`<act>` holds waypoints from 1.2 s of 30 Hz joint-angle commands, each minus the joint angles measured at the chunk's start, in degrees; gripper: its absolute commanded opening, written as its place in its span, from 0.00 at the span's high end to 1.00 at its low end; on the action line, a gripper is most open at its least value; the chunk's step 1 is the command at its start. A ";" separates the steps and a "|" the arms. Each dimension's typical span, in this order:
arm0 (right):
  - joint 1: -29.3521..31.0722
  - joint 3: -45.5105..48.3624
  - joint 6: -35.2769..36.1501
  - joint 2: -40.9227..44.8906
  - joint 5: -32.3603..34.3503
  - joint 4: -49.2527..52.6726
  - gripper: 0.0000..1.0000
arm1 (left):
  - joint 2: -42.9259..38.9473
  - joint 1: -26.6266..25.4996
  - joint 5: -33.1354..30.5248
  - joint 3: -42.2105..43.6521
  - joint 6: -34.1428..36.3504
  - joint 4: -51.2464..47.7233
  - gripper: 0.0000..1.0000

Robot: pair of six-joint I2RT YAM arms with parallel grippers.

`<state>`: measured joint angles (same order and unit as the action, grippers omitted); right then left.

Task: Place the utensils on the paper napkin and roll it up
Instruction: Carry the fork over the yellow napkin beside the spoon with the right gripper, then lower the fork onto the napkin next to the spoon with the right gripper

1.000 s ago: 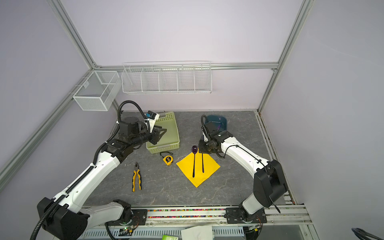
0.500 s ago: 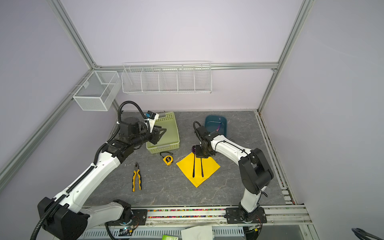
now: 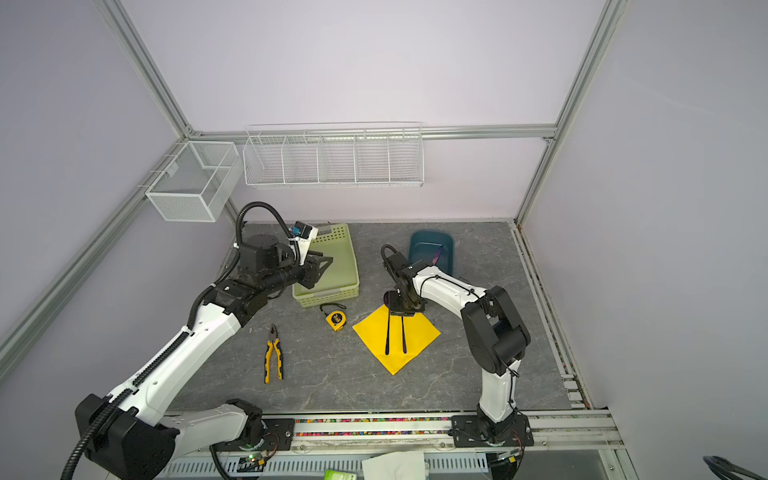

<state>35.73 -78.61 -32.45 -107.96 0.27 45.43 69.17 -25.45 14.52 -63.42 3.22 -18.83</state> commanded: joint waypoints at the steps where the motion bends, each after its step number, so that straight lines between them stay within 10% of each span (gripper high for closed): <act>1: 0.18 -2.22 -0.95 -1.82 1.33 1.45 0.93 | 0.08 -0.02 -0.51 0.31 0.23 0.29 0.64; 36: 0.30 -4.63 -3.29 -7.77 2.67 0.77 0.93 | -0.23 0.06 -1.02 0.15 0.64 -0.10 0.64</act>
<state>35.73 -82.24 -34.59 -114.48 2.37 45.58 69.19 -25.45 13.69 -63.42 3.25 -18.83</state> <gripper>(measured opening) 0.070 0.358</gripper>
